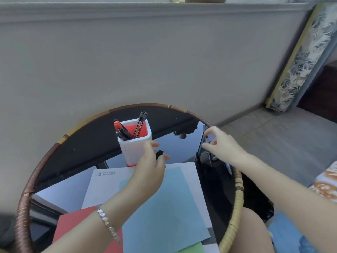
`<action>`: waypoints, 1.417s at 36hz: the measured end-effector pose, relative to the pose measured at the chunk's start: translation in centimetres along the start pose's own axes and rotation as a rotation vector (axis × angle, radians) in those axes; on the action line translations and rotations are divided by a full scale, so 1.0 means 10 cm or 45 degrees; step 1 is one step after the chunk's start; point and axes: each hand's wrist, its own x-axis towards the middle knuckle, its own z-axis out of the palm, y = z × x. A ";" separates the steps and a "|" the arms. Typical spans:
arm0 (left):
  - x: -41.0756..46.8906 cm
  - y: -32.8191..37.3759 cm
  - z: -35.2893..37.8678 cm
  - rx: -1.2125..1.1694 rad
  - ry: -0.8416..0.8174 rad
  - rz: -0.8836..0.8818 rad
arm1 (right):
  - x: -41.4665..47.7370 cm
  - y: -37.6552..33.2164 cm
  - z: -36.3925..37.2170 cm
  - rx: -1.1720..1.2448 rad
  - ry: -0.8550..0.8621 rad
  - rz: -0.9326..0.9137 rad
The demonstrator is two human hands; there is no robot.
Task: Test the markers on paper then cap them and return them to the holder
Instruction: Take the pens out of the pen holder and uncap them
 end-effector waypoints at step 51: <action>-0.29 -0.24 -1.05 0.399 0.425 0.001 | 0.11 -1.62 0.73 -0.215 -0.151 -0.676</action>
